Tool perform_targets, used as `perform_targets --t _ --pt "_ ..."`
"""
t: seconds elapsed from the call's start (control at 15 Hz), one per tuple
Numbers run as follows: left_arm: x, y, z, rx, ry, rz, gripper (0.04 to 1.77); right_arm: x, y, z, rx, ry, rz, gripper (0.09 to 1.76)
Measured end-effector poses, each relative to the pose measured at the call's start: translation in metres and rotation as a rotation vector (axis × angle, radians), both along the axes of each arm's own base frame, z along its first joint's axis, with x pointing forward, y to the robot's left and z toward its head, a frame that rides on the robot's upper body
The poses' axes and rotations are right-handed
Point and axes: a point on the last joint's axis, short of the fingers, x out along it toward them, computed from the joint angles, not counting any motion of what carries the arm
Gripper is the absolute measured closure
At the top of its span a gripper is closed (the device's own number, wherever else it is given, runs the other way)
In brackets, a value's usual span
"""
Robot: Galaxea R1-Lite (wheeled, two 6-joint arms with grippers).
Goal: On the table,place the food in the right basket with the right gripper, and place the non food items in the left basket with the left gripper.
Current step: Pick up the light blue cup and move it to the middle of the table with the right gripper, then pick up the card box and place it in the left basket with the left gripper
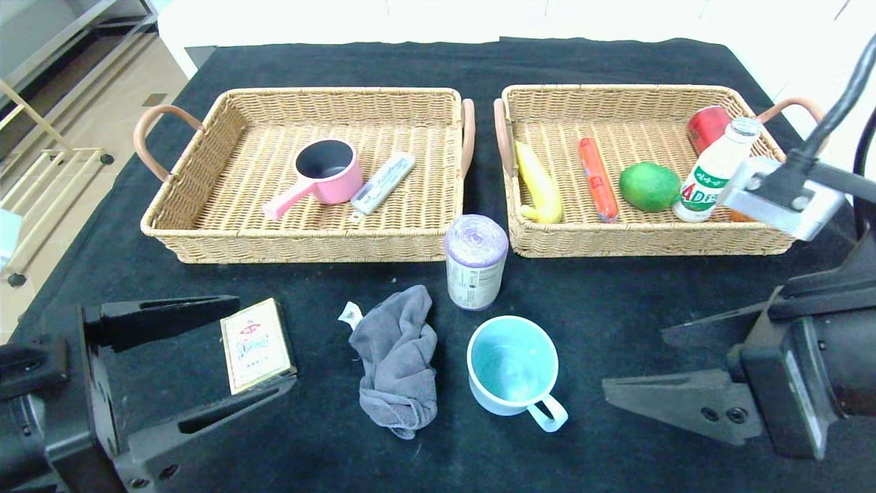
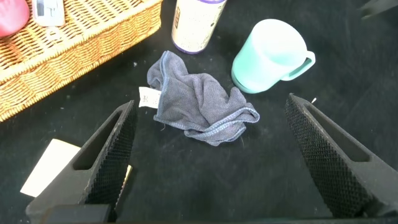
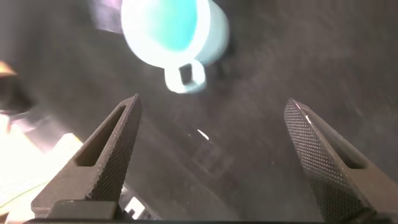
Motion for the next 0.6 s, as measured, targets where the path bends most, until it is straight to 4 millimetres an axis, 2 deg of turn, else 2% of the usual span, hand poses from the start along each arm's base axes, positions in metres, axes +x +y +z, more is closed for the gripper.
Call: perform_targets --t 0.2,0.33,0.6 --pt "0.0 0.0 0.0 0.001 0.003 0.001 0.09 0.0 -0.016 0.002 0.108 -0.114 0.048 0.16" --pt "0.001 0.0 -0.001 0.004 0.007 0.001 0.09 -0.003 -0.022 -0.004 0.078 -0.156 0.076 0.16" --pt "0.002 -0.001 -0.003 0.009 0.014 0.002 0.09 -0.004 -0.032 -0.02 0.072 -0.189 0.247 0.15"
